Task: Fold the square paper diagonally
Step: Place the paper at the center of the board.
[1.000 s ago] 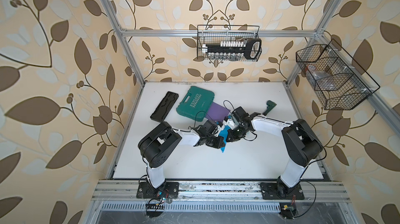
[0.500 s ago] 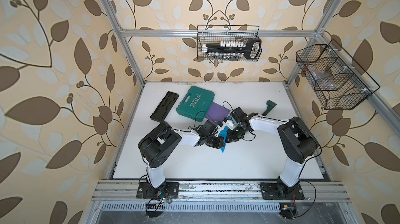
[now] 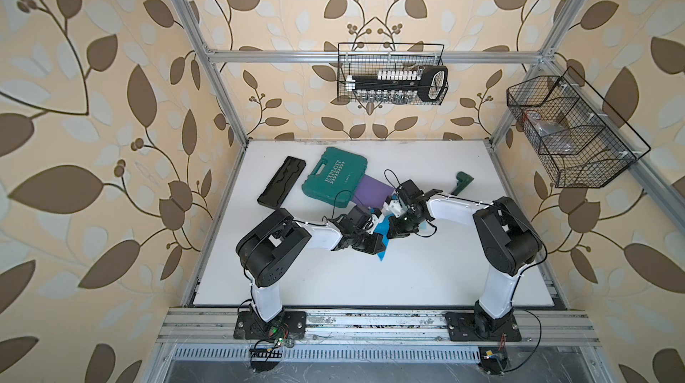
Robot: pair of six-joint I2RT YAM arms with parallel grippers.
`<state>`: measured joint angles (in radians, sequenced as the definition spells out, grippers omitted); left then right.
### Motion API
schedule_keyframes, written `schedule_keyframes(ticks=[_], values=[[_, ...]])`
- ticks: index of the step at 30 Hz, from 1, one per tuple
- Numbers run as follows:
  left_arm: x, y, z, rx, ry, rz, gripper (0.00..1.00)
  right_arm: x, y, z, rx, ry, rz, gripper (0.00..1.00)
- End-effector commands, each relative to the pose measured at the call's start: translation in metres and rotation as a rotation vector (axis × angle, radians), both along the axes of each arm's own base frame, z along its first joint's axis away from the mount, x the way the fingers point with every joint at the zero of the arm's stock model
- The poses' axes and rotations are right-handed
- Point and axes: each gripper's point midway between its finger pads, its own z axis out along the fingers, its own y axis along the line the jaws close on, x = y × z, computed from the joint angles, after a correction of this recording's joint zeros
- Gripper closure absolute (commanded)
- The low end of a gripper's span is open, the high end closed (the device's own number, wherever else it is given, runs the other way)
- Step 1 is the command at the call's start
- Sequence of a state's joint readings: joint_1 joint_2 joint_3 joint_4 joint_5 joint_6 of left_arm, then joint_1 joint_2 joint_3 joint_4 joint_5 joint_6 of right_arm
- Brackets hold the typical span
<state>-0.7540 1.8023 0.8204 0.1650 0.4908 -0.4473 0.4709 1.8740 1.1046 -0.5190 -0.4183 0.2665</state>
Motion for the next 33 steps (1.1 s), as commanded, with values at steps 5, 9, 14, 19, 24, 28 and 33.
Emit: schedule_keyframes(ticks=[5, 9, 14, 19, 24, 28, 33], values=[[-0.03, 0.016, -0.014, 0.056, 0.061, -0.037, 1.0, 0.02, -0.016, -0.011, -0.039, 0.006, -0.092, 1.0], [-0.035, 0.018, -0.012, 0.045, 0.06, -0.046, 1.0, 0.023, -0.017, -0.016, -0.041, 0.011, -0.107, 1.0], [-0.041, 0.015, -0.009, 0.019, 0.058, -0.066, 1.0, 0.024, -0.019, -0.019, -0.041, 0.017, -0.122, 1.0], [-0.042, 0.01, -0.008, 0.015, 0.055, -0.088, 1.0, 0.023, -0.021, -0.019, -0.037, 0.021, -0.13, 1.0], [-0.047, 0.007, -0.011, 0.027, 0.06, -0.109, 1.0, 0.026, -0.024, -0.018, -0.033, 0.019, -0.145, 1.0], [-0.049, 0.007, -0.015, 0.047, 0.062, -0.115, 1.0, 0.028, -0.027, -0.018, -0.031, 0.02, -0.158, 1.0], [-0.049, 0.006, -0.018, 0.062, 0.07, -0.116, 1.0, 0.035, -0.031, -0.018, -0.025, 0.022, -0.176, 1.0]])
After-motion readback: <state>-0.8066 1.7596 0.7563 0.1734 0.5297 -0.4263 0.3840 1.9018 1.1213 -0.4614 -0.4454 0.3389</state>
